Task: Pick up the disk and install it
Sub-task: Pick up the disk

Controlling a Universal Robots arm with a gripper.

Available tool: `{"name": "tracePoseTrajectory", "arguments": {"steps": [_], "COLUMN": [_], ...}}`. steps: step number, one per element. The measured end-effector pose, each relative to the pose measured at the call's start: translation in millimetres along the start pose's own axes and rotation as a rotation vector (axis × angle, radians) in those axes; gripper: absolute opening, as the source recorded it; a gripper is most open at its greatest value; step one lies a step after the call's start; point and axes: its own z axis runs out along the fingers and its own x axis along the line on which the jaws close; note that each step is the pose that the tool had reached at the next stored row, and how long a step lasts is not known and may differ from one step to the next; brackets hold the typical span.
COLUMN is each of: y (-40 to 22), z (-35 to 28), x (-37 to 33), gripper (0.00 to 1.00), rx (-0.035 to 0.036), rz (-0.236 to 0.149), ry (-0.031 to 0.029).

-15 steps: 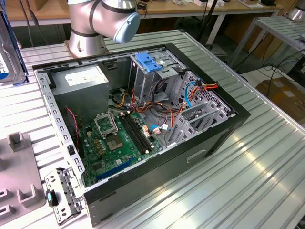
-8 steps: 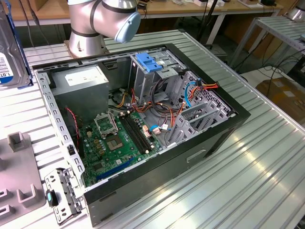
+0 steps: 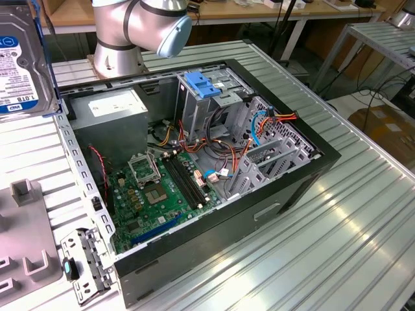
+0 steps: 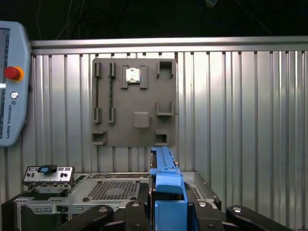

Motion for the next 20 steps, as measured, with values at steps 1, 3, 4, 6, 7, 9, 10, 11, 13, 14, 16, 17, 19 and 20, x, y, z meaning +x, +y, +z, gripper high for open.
{"name": "tracePoseTrajectory", "arguments": {"steps": [1,3,4,6,7,9,10,11,13,14,16,17,19,20], "y": [-3.3,-10.1,-12.3,-16.4,-18.4,-27.2,-30.9,-33.9,-37.9,-39.7,-44.6,-46.5,-52.1,-55.2], "z": [0.0,0.0,0.0,0.1,0.0,0.1,0.1,0.1,0.1,0.1,0.1,0.2,0.2,0.2], "x": [0.0,-0.1,-0.2,-0.2,-0.2,-0.3,-0.4,-0.4,-0.5,-0.5,-0.6,-0.6,-0.7,-0.7], "gripper": [0.37,0.37,0.37,0.37,0.37,0.37,0.37,0.37,0.37,0.37,0.37,0.37,0.37,0.37], "rx": [0.0000,-0.0001,-0.0001,0.0000,-0.0001,-0.0001,-0.0001,-0.0001,0.0000,-0.0001,-0.0001,0.0000,-0.0001,-0.0001], "rz": [0.000,0.000,0.000,0.000,0.000,0.000,0.000,0.000,0.000,0.000,0.000,0.000,0.000,0.000], "ry": [0.0000,0.0000,0.0000,0.0000,0.0001,0.0000,0.0001,0.0000,0.0000,0.0000,0.0000,0.0000,0.0000,0.0001]}}
